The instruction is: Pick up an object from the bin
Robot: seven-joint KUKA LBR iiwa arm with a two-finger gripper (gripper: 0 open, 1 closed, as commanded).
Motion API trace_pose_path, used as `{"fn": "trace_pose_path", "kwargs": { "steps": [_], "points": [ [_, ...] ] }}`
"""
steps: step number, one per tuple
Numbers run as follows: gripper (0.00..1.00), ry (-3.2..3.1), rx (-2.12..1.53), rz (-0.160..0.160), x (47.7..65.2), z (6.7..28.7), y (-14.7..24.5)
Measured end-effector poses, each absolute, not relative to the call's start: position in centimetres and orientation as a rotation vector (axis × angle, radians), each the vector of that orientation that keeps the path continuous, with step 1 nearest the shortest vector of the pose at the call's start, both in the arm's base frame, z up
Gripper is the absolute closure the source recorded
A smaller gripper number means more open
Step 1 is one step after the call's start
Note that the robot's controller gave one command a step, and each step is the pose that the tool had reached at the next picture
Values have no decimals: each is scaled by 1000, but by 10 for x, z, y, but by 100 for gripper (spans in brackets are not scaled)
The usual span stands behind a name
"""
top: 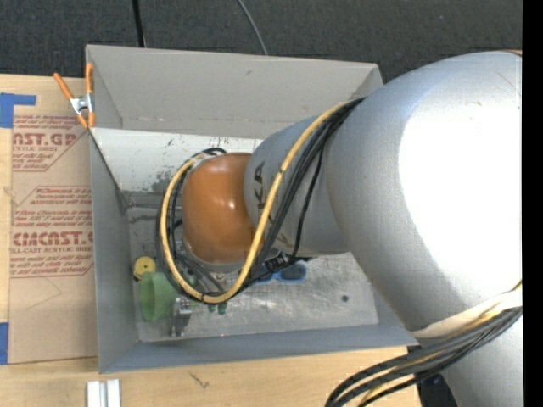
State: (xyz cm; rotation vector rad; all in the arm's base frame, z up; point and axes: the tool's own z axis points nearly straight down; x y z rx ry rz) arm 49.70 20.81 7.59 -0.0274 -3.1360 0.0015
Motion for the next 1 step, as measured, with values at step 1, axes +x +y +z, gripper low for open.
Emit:
{"fn": "trace_pose_path", "kwargs": {
  "steps": [1],
  "points": [
    [0,-3141,-89,6,505,72,228]
  ]
}}
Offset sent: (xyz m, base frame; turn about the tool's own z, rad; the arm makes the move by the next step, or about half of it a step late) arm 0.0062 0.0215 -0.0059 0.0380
